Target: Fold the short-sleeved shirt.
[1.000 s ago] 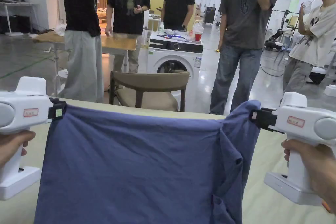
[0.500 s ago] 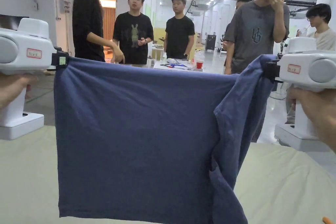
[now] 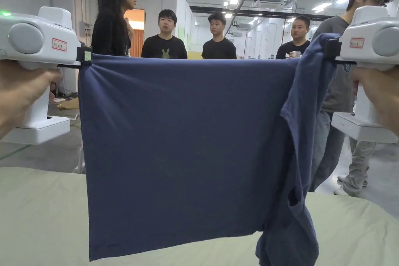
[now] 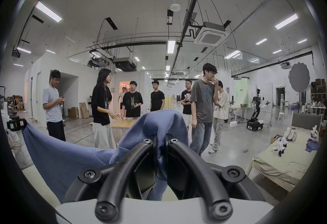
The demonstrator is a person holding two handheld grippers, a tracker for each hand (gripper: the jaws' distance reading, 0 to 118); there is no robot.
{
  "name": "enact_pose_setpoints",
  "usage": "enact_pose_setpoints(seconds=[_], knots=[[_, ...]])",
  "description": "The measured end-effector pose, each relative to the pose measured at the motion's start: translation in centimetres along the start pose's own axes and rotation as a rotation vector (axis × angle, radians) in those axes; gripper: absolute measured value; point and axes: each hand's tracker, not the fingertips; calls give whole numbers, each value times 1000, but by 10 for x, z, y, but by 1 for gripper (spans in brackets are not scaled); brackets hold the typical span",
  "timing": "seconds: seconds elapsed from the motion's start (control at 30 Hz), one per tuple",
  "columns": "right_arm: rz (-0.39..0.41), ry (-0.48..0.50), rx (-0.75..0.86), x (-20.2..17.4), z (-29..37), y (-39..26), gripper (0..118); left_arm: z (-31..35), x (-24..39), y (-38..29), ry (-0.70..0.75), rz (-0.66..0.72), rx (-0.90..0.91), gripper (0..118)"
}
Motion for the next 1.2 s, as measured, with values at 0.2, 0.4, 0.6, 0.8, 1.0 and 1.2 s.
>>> enact_pose_setpoints(seconds=[0.2, 0.4, 0.6, 0.8, 1.0, 1.2], knots=[[40, 29, 0, 9, 8, -22, 7, 7, 4, -21, -5, -38, -11, 0], [26, 104, -117, 20, 38, -108, 7, 32, 6, -106, -56, -40, -112, 0], [9, 130, -231, 23, 97, -193, 7, 86, -1, -199, -98, 41, -181, 0], [35, 158, -300, 15, 173, -253, 7, 159, -4, -273, -124, 71, -223, 0], [77, 224, -380, 11, 248, -302, 7, 237, -14, -336, -152, 124, -296, 0], [75, 258, -508, 1, 302, -356, 7, 294, -10, -400, -142, 178, -438, 0]])
